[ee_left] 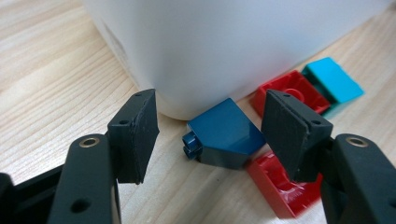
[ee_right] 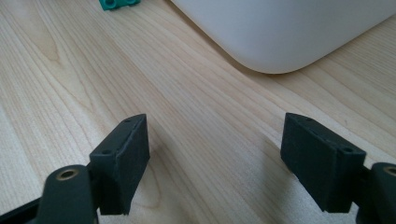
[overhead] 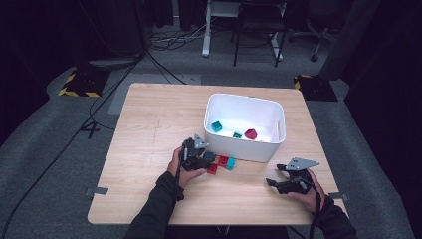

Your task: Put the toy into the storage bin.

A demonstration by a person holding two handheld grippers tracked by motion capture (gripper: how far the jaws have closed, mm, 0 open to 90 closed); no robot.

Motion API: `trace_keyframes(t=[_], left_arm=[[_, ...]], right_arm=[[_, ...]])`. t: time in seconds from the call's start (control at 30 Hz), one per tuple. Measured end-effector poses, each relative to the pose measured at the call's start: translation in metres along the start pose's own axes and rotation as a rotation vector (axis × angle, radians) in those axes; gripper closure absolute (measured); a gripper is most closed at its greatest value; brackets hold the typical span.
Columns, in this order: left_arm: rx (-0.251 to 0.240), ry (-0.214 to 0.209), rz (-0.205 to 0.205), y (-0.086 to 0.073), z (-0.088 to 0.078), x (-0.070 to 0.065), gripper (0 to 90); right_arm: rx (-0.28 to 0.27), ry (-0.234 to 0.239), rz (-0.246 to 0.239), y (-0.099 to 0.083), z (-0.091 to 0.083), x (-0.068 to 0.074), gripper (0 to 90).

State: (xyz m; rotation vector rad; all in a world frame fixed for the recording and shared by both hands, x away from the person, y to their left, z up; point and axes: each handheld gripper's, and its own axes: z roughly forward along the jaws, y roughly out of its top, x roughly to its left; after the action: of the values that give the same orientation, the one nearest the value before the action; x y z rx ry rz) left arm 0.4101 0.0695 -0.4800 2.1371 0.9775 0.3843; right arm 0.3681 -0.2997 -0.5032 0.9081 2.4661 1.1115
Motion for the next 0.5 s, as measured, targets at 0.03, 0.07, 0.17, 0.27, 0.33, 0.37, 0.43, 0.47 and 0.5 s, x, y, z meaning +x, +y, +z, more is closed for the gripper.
trace_keyframes(t=[0.03, 0.07, 0.17, 0.27, 0.33, 0.37, 0.43, 0.47, 0.5], left_arm=[[0.001, 0.003, -0.007, 0.000, 0.002, 0.000, 36.5], [0.002, -0.003, -0.013, -0.001, 0.003, 0.001, 36.0], [0.037, 0.000, -0.006, -0.002, 0.006, 0.001, 37.9], [0.074, 0.008, -0.004, -0.006, 0.010, 0.004, 40.9], [0.091, -0.008, -0.008, -0.009, 0.011, 0.007, 43.8], [0.075, 0.010, 0.001, -0.010, 0.011, 0.008, 46.2], [0.080, 0.005, 0.009, -0.010, 0.009, 0.009, 50.9], [0.083, -0.005, 0.008, -0.011, 0.009, 0.009, 53.9], [0.074, 0.007, 0.017, -0.012, 0.009, 0.008, 56.4]], right_arm=[[0.000, 0.000, 0.000, 0.000, 0.000, 0.000, 24.2], [0.000, 0.000, 0.000, 0.000, 0.000, 0.000, 24.2], [0.000, 0.001, 0.000, 0.000, 0.000, 0.000, 24.2], [0.000, 0.001, -0.001, 0.000, 0.000, 0.000, 24.2], [0.000, 0.001, -0.001, 0.000, 0.000, 0.000, 24.2], [0.000, 0.001, -0.001, 0.000, 0.000, 0.000, 24.2], [0.000, 0.001, -0.001, 0.000, 0.000, 0.000, 24.2], [0.000, 0.001, -0.001, 0.000, 0.000, 0.000, 24.2], [0.000, 0.001, 0.000, 0.000, 0.000, 0.000, 24.2]])
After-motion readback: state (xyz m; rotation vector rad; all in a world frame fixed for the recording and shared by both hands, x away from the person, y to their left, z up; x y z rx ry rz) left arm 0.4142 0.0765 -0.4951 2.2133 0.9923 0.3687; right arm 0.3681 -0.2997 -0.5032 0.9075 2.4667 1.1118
